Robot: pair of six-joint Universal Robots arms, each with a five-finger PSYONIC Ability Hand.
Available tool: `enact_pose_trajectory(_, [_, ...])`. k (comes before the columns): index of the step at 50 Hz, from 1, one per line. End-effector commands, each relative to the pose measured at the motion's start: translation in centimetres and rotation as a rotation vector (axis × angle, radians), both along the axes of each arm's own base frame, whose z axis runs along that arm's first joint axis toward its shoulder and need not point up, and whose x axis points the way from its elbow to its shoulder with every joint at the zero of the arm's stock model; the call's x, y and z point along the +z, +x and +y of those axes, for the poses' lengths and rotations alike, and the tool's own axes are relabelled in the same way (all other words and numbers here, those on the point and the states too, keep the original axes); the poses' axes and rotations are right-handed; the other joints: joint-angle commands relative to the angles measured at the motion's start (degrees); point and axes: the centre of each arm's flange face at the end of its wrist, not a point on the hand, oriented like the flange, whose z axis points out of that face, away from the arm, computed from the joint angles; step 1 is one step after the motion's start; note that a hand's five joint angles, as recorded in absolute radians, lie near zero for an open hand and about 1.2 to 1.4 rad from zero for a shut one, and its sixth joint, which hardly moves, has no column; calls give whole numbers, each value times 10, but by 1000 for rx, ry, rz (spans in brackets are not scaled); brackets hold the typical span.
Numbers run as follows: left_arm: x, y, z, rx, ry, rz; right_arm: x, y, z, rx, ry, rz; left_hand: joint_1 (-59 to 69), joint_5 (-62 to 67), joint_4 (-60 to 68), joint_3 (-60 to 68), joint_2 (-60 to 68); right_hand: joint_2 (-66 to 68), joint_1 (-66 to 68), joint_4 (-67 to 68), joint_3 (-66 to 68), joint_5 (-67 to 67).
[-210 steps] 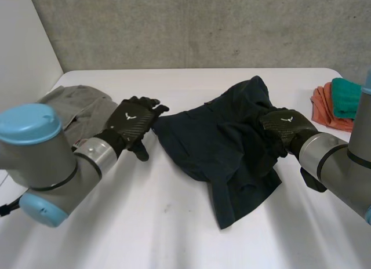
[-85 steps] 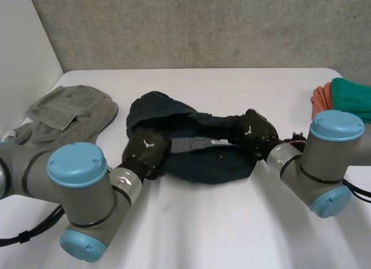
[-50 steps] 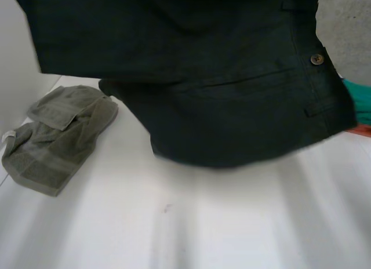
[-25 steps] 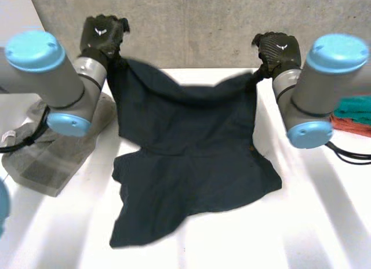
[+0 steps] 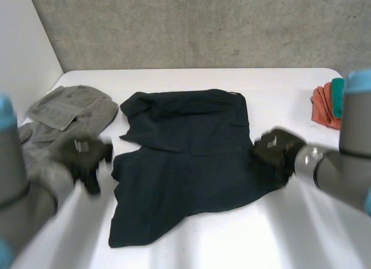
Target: Fold the laundry.
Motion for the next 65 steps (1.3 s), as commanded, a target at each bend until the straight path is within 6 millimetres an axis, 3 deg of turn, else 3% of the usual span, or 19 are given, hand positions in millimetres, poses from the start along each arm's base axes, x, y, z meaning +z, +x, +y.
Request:
enact_pose_trajectory(1, [-51, 1, 53, -221, 187, 13, -30, -10, 30, 76, 32, -41, 29, 42, 41, 41, 41, 65, 64, 68, 67, 71])
enact_pose_trajectory(6, [-64, 0, 44, -202, 155, 8, -50, -7, 22, 62, -44, -69, -131, -118, -118, -119, -119, -142, -142, -139, -140, -136])
enact_pose_trajectory(13, [-73, -3, 29, -171, 109, 3, -61, -4, 9, 35, -126, -112, -161, -148, -149, -150, -150, -179, -180, -176, -177, -173])
enact_pose_trajectory(28, [-79, -14, 1, -151, -81, 3, -57, 3, -3, 20, -240, -202, -2, 11, 11, 10, 10, -159, -160, -156, -157, -153])
enact_pose_trajectory(34, [-84, -22, -12, -178, -165, -17, -65, 9, -18, 21, -273, -214, 123, 136, 135, 134, 134, -131, -131, -128, -128, -124])
enact_pose_trajectory(41, [-88, -31, -25, -197, -223, -19, -74, 21, -30, 30, -334, -223, 350, 363, 362, 361, 361, -54, -54, -50, -51, -47])
enact_pose_trajectory(43, [-86, -32, -28, -191, -233, -15, -78, 25, -33, 32, -354, -224, 432, 445, 444, 443, 443, 64, 63, 67, 66, 70])
enact_pose_trajectory(47, [-77, -33, -32, -186, -254, -6, -78, 31, -42, 19, -397, -225, 432, 445, 445, 444, 444, 336, 336, 339, 339, 343])
enact_pose_trajectory(50, [-63, -31, -31, -167, -267, -1, -76, 29, -44, -11, -401, -210, 432, 445, 445, 444, 444, 337, 337, 340, 340, 344])
enact_pose_trajectory(53, [-40, -28, -29, -150, -301, 12, -58, 24, -44, -45, -406, -196, 432, 445, 445, 444, 444, 337, 337, 340, 340, 344])
enact_pose_trajectory(54, [-20, -26, -26, -139, -333, 30, -36, 20, -42, -59, -420, -195, 432, 445, 445, 444, 444, 337, 337, 340, 340, 344])
enact_pose_trajectory(57, [14, -22, -22, -125, -389, 66, 8, 13, -34, -66, -436, -207, 432, 445, 445, 444, 444, 337, 337, 340, 340, 344])
enact_pose_trajectory(58, [37, -18, -19, -115, -426, 95, 38, 9, -28, -64, -452, -224, 432, 445, 445, 444, 444, 337, 337, 340, 340, 344])
enact_pose_trajectory(61, [79, -13, -12, -114, -478, 160, 83, 1, -19, -66, -473, -254, 432, 445, 445, 444, 444, 337, 337, 340, 340, 344])
enact_pose_trajectory(62, [89, -13, -9, -120, -492, 175, 109, -7, -14, -78, -481, -274, 432, 445, 445, 444, 444, 337, 337, 340, 340, 344])
enact_pose_trajectory(65, [120, -7, 2, -127, -501, 213, 146, -21, -9, -117, -453, -312, 432, 445, 445, 444, 444, 337, 337, 340, 340, 344])
